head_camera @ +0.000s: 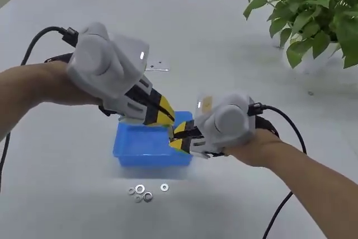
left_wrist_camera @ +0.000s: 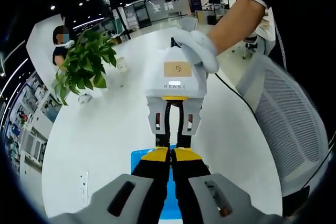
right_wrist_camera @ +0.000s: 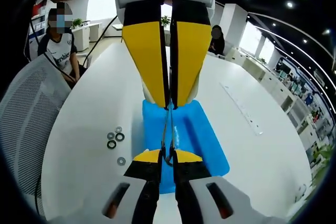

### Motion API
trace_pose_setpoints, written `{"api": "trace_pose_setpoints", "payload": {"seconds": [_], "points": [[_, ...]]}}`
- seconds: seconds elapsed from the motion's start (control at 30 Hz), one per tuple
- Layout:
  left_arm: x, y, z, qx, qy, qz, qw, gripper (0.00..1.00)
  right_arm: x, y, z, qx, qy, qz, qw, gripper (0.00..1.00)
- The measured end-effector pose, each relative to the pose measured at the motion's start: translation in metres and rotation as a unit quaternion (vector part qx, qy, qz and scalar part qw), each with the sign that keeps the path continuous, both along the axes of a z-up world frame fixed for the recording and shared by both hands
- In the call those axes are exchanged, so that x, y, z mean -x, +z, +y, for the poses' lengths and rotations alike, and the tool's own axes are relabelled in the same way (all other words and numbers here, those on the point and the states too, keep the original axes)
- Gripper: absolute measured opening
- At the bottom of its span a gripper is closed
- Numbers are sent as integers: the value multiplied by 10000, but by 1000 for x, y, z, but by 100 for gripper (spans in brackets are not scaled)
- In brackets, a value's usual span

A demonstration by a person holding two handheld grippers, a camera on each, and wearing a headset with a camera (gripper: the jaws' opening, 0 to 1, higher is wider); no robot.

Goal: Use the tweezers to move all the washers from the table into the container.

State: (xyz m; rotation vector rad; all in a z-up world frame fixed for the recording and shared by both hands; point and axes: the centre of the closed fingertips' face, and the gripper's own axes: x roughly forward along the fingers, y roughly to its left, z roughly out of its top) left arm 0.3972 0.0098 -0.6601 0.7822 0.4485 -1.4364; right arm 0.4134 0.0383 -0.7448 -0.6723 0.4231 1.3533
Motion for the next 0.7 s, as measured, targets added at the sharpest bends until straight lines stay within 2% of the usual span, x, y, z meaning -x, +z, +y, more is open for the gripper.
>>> {"api": "trace_pose_setpoints", "payload": {"seconds": [0.33,0.7], "points": [[-14,-15,0,7,45,185,9998,5,-11,-15,0,43,-77,210,9997,9],[-25,-28,4,-42,112,293,9995,5,-21,-29,2,93,-119,312,9994,9]]}}
